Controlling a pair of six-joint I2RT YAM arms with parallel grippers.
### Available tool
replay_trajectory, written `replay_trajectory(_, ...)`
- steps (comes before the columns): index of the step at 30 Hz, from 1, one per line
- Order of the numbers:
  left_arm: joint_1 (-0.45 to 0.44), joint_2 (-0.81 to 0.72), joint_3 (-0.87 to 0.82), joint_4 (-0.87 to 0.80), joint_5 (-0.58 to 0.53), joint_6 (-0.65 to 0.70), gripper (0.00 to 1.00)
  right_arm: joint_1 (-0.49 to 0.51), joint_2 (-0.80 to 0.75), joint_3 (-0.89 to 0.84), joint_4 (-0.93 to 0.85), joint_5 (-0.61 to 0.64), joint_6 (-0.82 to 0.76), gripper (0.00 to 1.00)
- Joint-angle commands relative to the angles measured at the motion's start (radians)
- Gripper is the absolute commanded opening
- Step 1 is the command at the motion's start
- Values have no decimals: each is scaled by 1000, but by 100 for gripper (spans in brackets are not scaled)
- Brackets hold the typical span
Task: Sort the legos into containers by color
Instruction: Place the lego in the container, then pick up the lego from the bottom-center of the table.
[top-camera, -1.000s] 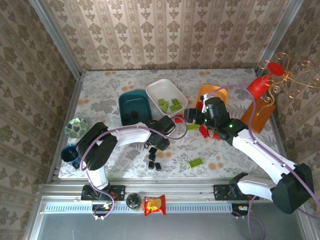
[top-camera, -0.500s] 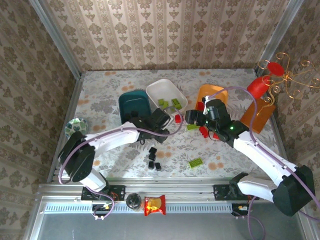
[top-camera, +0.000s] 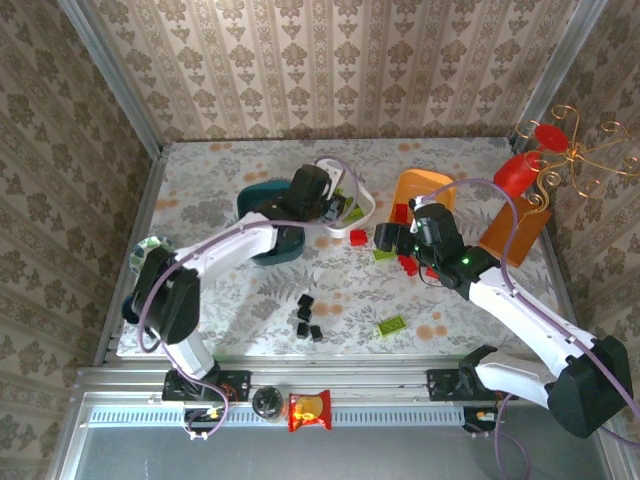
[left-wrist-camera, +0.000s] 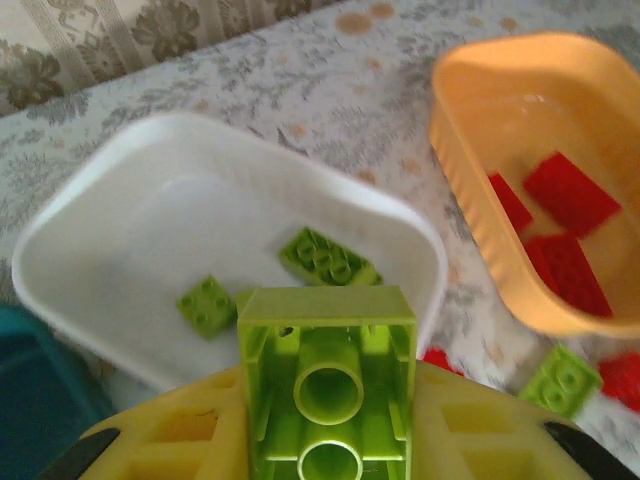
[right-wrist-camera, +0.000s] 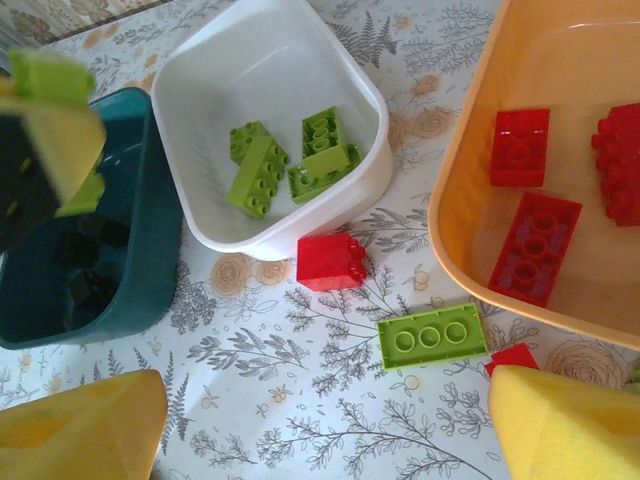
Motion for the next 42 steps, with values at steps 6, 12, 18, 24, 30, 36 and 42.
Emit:
replay_trajectory(6,71,257,241,-65,80,-51,39,-4,-42,-28,-10,6,7,85)
replay_trajectory(12,71,290,289,-57,128,-82,61,-4,-51,-46,-21,-24,5,85)
replay_trajectory(18,55,161,231,2,157,-95,82,1,-54,-63,-39,-62,-13,86)
replay_trajectory(24,13,-74,62,84,151,-108,96,58,-29,-74,-46,-131,-46,86)
replay_trajectory(30,-66,-358,-243,134,42,-113,100,286,106,-38,-68,-161,-123,86)
replay_trajectory(36,-112,-654,-546,119,-109,-169,100,509,315,47,-86,-157,-185,87)
replay_trajectory(42,-128,-936,-727,-35,-199,-255,100,645,459,122,-90,-108,-221,87)
